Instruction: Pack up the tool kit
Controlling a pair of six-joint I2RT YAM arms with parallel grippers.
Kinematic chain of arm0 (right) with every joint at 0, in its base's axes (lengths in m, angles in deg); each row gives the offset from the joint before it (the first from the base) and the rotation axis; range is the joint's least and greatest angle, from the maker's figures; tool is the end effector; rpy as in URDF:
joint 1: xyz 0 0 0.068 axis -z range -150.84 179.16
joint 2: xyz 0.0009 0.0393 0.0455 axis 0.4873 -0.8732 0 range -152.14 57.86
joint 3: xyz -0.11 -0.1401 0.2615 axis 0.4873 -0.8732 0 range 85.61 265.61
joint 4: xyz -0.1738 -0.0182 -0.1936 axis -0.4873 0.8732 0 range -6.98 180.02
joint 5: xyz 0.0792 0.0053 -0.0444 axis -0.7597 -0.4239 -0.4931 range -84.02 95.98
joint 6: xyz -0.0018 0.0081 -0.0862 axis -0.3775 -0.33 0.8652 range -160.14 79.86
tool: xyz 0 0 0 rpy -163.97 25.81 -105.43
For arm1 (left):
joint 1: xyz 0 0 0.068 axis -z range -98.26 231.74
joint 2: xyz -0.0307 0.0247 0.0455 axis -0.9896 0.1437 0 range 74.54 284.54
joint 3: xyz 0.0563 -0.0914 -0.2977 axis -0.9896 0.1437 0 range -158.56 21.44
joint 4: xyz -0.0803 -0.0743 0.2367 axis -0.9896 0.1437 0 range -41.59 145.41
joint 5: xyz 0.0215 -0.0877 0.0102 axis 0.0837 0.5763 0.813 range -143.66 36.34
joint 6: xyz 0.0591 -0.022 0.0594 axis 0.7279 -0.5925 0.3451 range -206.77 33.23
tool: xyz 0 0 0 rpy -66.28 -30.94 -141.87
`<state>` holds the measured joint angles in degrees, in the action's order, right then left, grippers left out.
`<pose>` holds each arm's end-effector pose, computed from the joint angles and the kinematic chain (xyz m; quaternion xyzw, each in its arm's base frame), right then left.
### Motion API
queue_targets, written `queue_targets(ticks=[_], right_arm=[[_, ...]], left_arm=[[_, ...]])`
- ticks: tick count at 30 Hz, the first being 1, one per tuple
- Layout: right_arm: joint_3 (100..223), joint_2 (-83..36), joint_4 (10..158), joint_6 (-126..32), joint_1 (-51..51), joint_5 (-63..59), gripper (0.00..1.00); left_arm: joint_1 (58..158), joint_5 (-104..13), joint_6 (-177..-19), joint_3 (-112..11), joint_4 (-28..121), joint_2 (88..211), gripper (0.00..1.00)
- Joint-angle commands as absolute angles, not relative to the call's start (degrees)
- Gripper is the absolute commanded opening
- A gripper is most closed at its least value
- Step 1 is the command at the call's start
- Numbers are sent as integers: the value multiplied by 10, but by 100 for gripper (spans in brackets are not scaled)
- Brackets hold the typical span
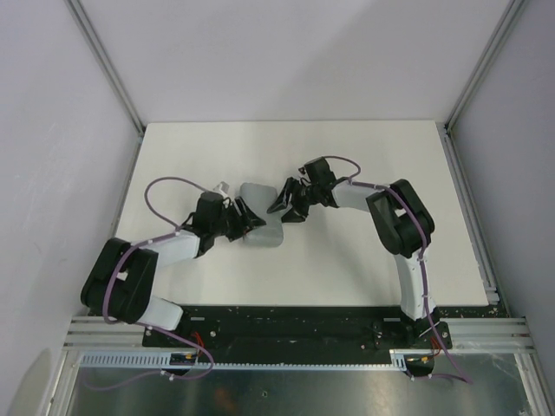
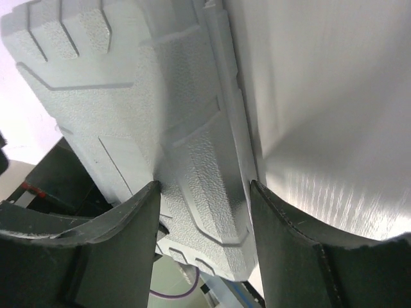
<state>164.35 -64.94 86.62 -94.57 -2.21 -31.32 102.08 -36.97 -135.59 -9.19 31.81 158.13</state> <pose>0.3988 0.2975 0.1466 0.0635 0.8888 0.4514 0.0476 0.2728 -0.1246 0.1741 -0.1537 0.8720 -0.3600 0.2941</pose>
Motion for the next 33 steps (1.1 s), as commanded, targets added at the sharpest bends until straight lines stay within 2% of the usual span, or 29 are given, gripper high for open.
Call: queue_targets(ticks=[1, 6, 13, 22, 33], right_arm=[[1627, -607, 961, -930, -42, -298, 57], [1627, -556, 1006, -897, -9, -212, 70], [1627, -495, 1068, -853, 28, -136, 84], [1624, -465, 1123, -818, 32, -90, 83], [1530, -373, 1148, -804, 82, -54, 82]], left_arm=[[1036, -346, -1218, -201, 364, 1511, 0], [1036, -436, -1113, -296, 560, 1488, 0], [1044, -456, -1068, -345, 649, 1497, 0], [1116, -526, -1043, -352, 661, 1526, 0], [1258, -734, -983, -397, 708, 1596, 0]])
